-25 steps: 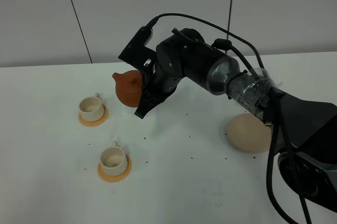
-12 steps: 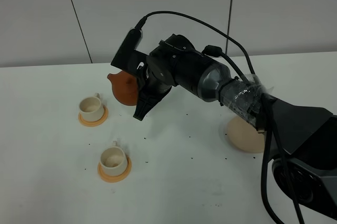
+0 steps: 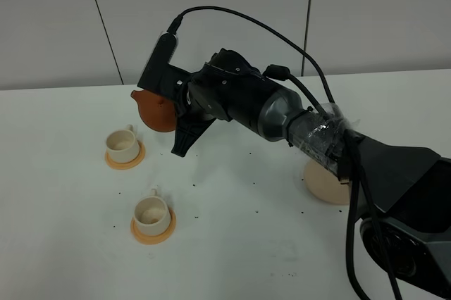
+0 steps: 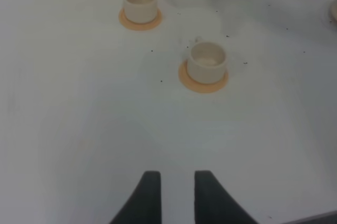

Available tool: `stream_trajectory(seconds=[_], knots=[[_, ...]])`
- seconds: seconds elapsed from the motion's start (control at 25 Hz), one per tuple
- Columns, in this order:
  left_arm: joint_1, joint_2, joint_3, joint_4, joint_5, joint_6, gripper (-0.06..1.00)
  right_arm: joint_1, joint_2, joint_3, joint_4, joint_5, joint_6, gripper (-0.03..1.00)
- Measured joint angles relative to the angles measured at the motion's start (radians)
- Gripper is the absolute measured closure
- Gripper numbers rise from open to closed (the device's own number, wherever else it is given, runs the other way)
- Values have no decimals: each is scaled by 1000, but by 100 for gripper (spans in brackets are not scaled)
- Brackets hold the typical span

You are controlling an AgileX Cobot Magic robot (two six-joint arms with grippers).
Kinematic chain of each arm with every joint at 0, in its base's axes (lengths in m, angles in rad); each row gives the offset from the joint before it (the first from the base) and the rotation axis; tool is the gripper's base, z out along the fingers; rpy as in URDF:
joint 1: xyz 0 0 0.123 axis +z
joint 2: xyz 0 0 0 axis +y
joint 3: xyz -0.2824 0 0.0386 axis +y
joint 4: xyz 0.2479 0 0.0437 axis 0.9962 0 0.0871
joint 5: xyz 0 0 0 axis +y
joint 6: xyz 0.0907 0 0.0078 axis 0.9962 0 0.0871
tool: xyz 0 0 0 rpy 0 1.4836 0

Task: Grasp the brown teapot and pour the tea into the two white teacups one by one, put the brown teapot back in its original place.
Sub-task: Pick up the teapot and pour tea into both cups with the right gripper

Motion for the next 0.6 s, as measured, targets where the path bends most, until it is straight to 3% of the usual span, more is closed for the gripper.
stream_trajectory(seconds=[0.6], knots=[[0,0,0,0,0,0,72,42,46,0,-157,0,23,87]])
